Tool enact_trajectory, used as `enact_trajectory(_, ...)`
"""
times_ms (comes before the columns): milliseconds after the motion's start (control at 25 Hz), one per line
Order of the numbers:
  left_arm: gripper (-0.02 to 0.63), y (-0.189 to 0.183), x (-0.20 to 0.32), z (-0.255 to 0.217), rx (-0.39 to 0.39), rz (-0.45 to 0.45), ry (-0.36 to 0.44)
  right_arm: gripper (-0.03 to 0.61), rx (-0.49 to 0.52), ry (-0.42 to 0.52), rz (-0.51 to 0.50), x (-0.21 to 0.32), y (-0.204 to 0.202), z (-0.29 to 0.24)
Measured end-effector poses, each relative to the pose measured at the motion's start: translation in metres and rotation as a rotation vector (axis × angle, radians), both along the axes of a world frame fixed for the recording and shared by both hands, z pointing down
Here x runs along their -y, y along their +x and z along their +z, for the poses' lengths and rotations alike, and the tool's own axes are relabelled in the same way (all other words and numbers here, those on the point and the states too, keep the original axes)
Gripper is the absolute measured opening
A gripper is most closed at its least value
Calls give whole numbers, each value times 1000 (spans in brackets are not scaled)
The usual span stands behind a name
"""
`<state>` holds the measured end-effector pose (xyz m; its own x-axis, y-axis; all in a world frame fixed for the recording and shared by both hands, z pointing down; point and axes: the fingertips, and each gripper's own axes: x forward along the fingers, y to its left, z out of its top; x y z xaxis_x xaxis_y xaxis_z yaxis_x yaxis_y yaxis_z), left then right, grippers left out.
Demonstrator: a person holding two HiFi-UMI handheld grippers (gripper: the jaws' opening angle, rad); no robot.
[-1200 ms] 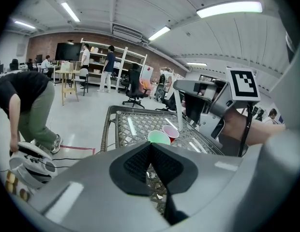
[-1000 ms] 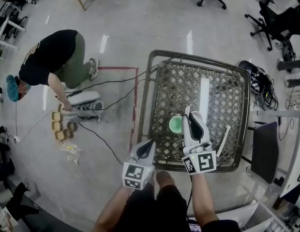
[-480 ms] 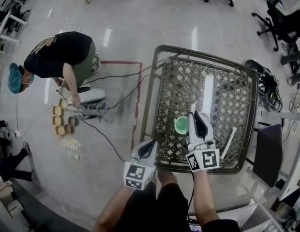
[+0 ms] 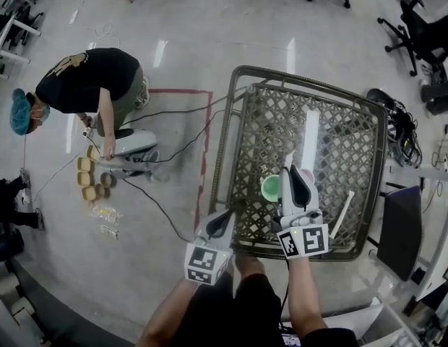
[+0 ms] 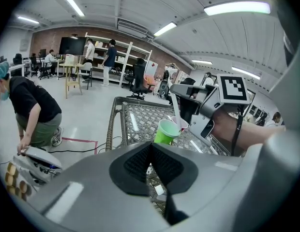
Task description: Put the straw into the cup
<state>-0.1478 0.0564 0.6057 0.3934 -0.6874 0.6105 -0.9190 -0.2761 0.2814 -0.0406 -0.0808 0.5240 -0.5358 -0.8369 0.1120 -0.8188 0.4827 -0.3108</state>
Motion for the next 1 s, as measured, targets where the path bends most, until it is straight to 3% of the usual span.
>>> enact_trajectory(1000,6,-16,-6,12,3,-8,-20,57,-25,-24,9,-2,-4,23)
